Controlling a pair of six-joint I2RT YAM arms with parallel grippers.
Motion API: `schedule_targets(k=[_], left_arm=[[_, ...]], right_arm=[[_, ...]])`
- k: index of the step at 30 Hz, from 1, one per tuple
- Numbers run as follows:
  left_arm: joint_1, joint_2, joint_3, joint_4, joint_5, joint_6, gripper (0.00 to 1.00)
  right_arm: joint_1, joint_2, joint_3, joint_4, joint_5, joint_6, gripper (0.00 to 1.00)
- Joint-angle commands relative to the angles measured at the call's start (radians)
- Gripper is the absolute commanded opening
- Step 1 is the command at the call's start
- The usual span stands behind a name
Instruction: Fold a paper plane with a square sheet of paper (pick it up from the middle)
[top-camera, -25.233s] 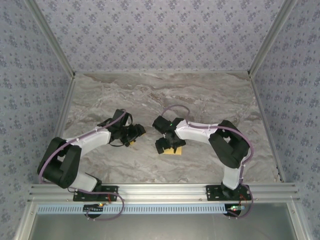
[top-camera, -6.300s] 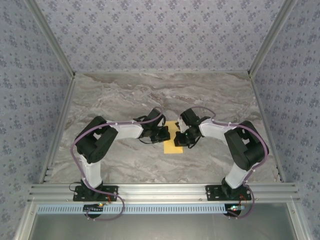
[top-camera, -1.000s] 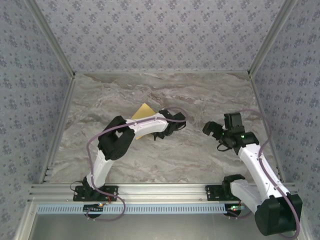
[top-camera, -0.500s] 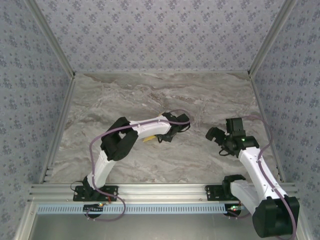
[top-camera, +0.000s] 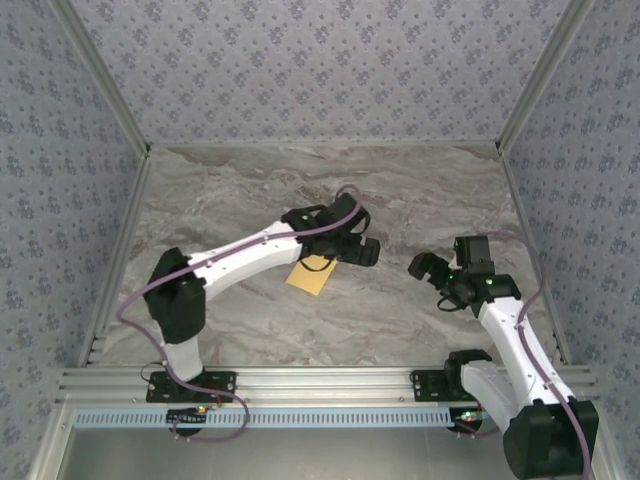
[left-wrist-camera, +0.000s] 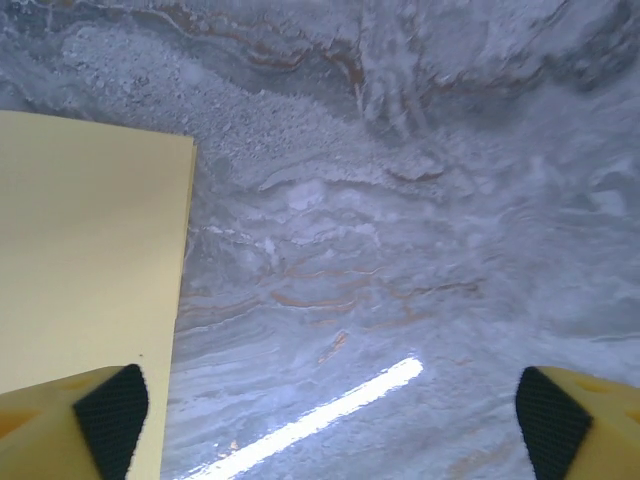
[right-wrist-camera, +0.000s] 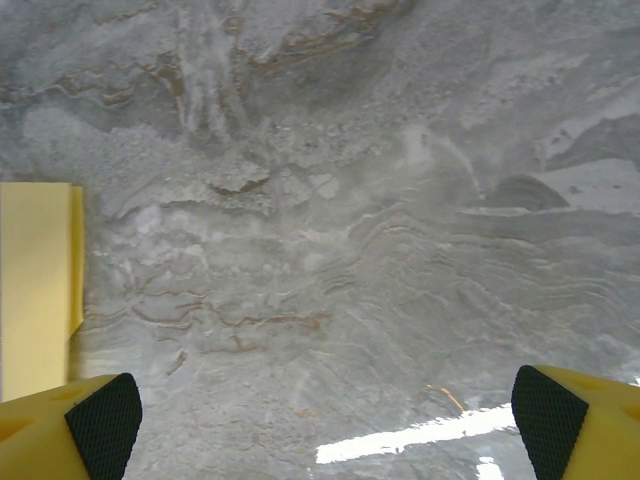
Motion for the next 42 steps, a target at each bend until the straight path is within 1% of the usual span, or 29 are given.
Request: schedule_targets(k=[1, 7, 10, 13, 18, 21, 22, 23, 29, 31, 33, 37, 38, 42], left_arm=[[0.082, -0.081, -0.069, 0.07, 0.107, -0.048, 0.99], [0.27, -0.156, -0.168, 0.071, 0.164, -0.101, 0.99], [0.342, -0.171, -0.224, 0.082, 0.169, -0.124, 0.99], [0.39, -0.193, -0.282, 0.094, 0.155, -0.146, 0.99], [0.453, -0.272, -0.407, 0.132, 0.088, -0.197, 0.99], [0.486, -0.32, -0.462, 0.145, 0.059, -0.22, 0.99], [0.495, -0.338, -0.476, 0.147, 0.052, -0.226, 0.99], [0.502, -0.354, -0.489, 0.151, 0.049, -0.229, 0.99], [0.519, -0.408, -0.526, 0.137, 0.034, -0.23, 0.99], [0.525, -0.416, -0.533, 0.127, 0.035, -0.229, 0.99], [0.536, -0.426, -0.539, 0.114, 0.033, -0.226, 0.99], [0.564, -0.455, -0.56, 0.098, 0.035, -0.216, 0.99], [0.57, -0.462, -0.567, 0.097, 0.039, -0.215, 0.99], [0.592, -0.478, -0.589, 0.096, 0.061, -0.201, 0.99]], right_arm=[[0.012, 0.008, 0.0, 0.075, -0.055, -0.002, 1.0], [0.105, 0.061, -0.012, 0.191, -0.06, 0.05, 1.0], [0.183, 0.109, -0.009, 0.246, -0.041, 0.074, 1.0], [0.275, 0.165, 0.007, 0.295, -0.014, 0.097, 1.0], [0.446, 0.277, 0.04, 0.384, 0.046, 0.141, 0.99], [0.542, 0.364, 0.068, 0.45, 0.071, 0.165, 0.95], [0.572, 0.403, 0.094, 0.455, 0.083, 0.167, 0.93], [0.601, 0.446, 0.122, 0.455, 0.091, 0.168, 0.88], [0.733, 0.676, 0.289, 0.48, 0.136, 0.186, 0.6], [0.756, 0.747, 0.348, 0.484, 0.145, 0.185, 0.51], [0.765, 0.83, 0.417, 0.483, 0.134, 0.186, 0.4], [0.781, 0.998, 0.572, 0.449, 0.104, 0.162, 0.25], [0.782, 1.034, 0.63, 0.439, 0.103, 0.158, 0.23], [0.781, 1.124, 0.703, 0.412, 0.107, 0.152, 0.22]])
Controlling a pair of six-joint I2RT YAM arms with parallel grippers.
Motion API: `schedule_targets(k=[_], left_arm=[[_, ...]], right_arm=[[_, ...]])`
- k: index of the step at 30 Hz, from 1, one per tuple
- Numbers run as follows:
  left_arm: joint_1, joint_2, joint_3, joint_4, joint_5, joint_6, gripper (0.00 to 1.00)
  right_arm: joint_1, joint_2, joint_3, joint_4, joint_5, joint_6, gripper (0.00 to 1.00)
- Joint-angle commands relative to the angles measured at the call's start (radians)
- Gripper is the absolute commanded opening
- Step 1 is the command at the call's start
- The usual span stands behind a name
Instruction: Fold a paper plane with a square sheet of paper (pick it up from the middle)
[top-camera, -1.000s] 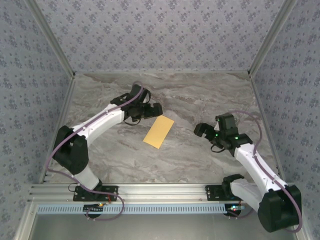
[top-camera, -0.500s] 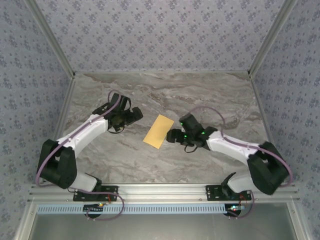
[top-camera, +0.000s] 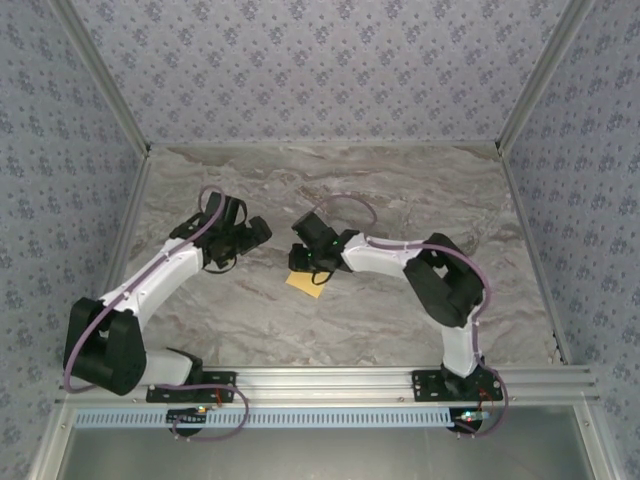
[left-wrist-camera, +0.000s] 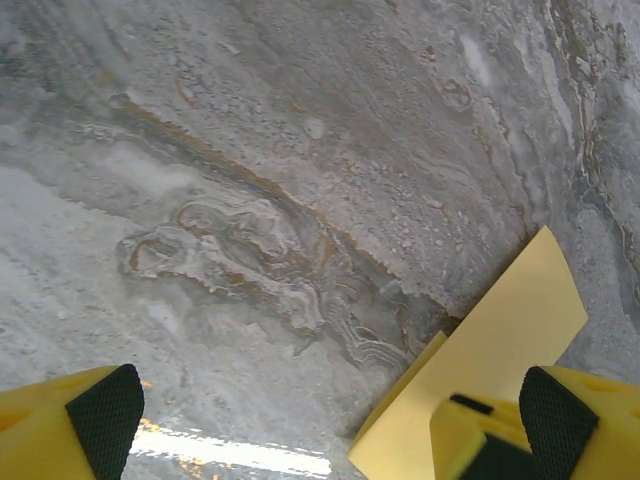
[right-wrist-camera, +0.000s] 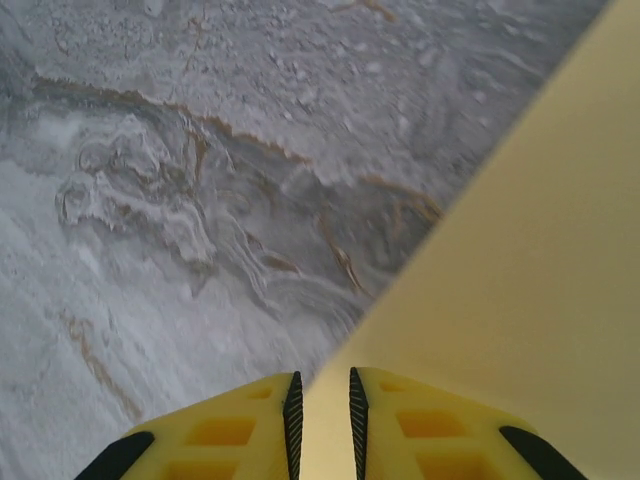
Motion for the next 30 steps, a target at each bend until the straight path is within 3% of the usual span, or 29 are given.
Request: schedule_targets(k=[1, 12, 22, 26, 30], left_arm=[[0.016, -0.029, -0.008, -0.02, 0.02, 0.02, 0.99], [0.024, -0.012, -0.012, 0.008, 0.072, 0.042, 0.99], [-0.004, 0.026, -0.04, 0.1, 0.22, 0.074, 0.96], [-0.048, 0.056, -0.048, 0.159, 0.276, 0.072, 0.91], [-0.106, 0.107, -0.058, 0.276, 0.366, 0.042, 0.75]], right_arm=[[0.004, 0.053, 0.05, -0.06, 0.009, -0.02, 0.22], [-0.004, 0.053, -0.032, -0.122, -0.074, -0.139, 0.22], [0.003, -0.163, -0.307, -0.168, -0.129, -0.38, 0.24], [-0.015, -0.303, -0.35, -0.148, -0.099, -0.316, 0.28], [-0.046, -0.492, -0.443, -0.098, -0.064, -0.172, 0.44]])
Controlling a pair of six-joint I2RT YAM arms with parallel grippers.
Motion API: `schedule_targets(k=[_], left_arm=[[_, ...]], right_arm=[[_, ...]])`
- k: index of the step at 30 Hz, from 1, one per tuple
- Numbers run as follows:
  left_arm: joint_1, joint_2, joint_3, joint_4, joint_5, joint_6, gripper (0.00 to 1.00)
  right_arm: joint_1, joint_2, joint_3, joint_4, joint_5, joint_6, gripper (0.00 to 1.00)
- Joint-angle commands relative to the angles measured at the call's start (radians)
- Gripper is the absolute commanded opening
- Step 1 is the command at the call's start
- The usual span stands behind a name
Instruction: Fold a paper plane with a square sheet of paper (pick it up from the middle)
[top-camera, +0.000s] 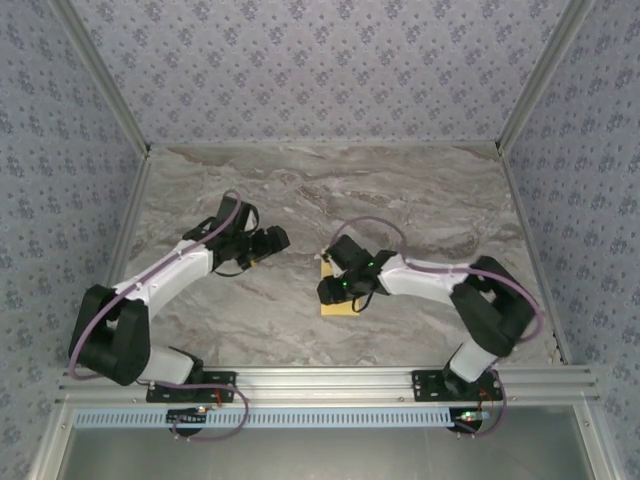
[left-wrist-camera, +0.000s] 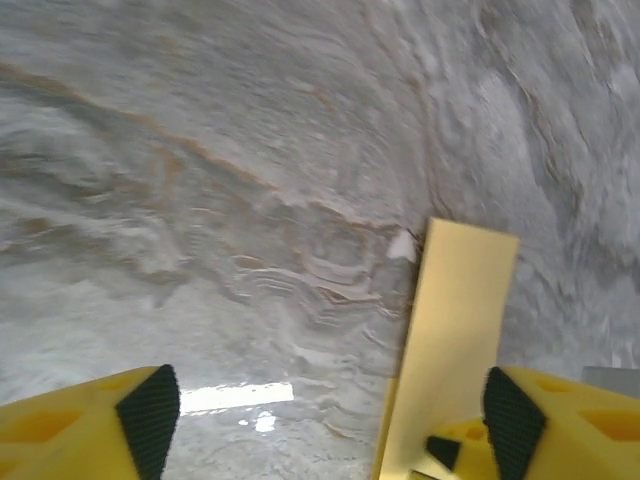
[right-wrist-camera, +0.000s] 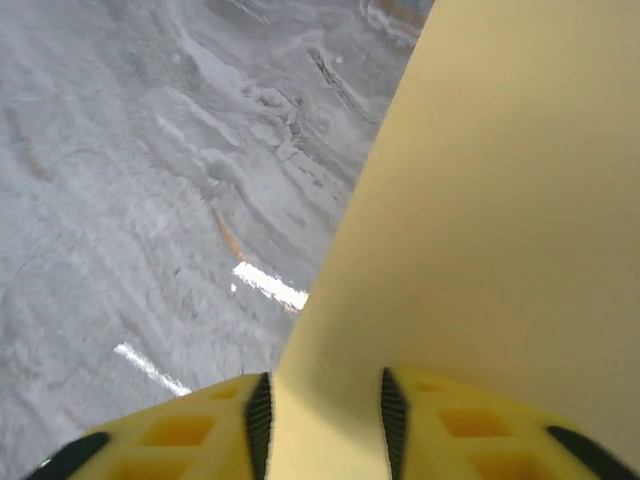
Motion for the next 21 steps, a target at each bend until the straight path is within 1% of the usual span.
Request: schedule_targets(k=[1, 4, 6, 8, 11, 15, 18, 21], left_arm=[[-0.05, 0.049, -0.009, 0.136, 0.116, -0.019, 0.7], [-0.109, 0.108, 0.006, 0.213, 0.165, -0.038, 0.55], [-0.149, 0.159, 0.029, 0.256, 0.184, -0.041, 0.45], [-0.19, 0.196, 0.046, 0.278, 0.173, -0.044, 0.36], [-0.234, 0.257, 0.062, 0.325, 0.174, -0.055, 0.26], [-0.258, 0.339, 0.089, 0.338, 0.199, -0.064, 0.14], [-0.263, 0.376, 0.094, 0.332, 0.191, -0.07, 0.1], [-0.264, 0.405, 0.097, 0.3, 0.158, -0.069, 0.06]], right_arm=[[-0.029, -0.153, -0.06, -0.001, 0.038, 0.129, 0.46], [-0.074, -0.278, -0.134, -0.018, 0.055, 0.234, 0.53], [-0.115, -0.351, -0.193, -0.017, 0.045, 0.301, 0.59], [-0.151, -0.408, -0.239, -0.025, 0.038, 0.343, 0.63], [-0.204, -0.474, -0.282, -0.049, 0.023, 0.386, 0.68], [-0.265, -0.508, -0.322, -0.059, -0.015, 0.416, 0.68], [-0.283, -0.505, -0.338, -0.049, -0.04, 0.424, 0.68], [-0.288, -0.484, -0.345, -0.034, -0.066, 0.428, 0.64]])
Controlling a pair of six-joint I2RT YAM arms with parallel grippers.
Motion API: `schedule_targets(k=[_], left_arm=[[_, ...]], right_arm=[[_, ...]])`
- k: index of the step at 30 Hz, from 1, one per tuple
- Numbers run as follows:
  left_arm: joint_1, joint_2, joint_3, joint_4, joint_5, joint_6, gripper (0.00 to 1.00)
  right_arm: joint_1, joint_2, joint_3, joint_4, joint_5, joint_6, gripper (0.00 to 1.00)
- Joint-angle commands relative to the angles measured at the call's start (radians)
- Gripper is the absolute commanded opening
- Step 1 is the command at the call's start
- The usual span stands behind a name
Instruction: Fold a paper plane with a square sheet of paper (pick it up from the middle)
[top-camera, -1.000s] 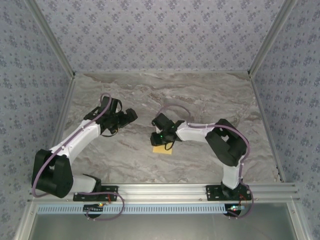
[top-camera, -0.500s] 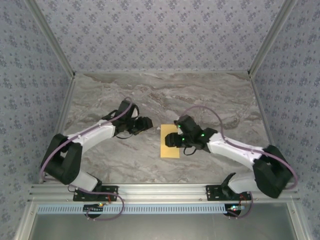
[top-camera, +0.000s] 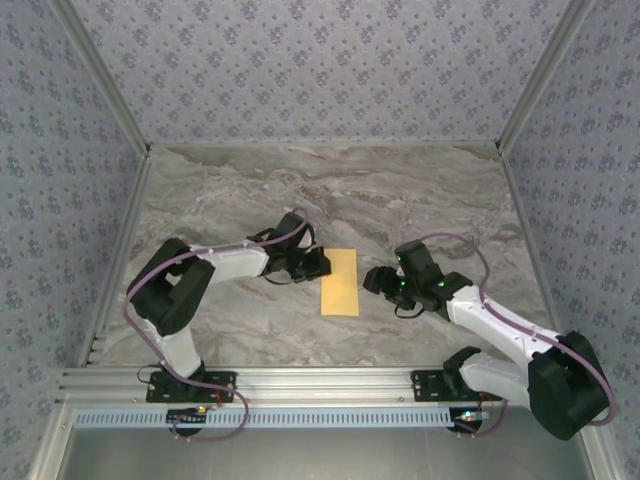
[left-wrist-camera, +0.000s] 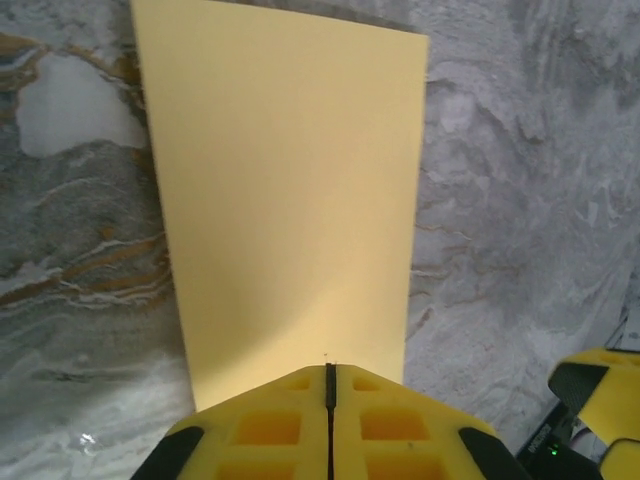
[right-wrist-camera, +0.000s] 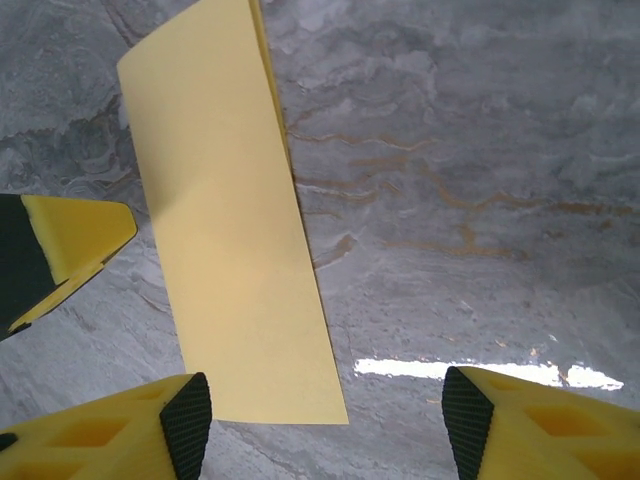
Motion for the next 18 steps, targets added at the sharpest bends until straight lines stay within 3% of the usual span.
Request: schedule_targets(k=[1, 8, 18], left_arm=[[-0.004, 0.031, 0.029, -0.021, -0.029, 0.002, 0.05], [-0.008, 0.078, 0.029, -0.077, -0.093, 0.006, 0.01], [-0.014, 0.106, 0.025, -0.153, -0.163, 0.009, 0.0]], right_arm=[[-0.006, 0.017, -0.01, 0.004, -0.05, 0.035, 0.62], [0.013, 0.096, 0.004, 0.029, -0.079, 0.047, 0.4], [0.083, 0.183, 0.013, 0.073, -0.069, 0.075, 0.4]])
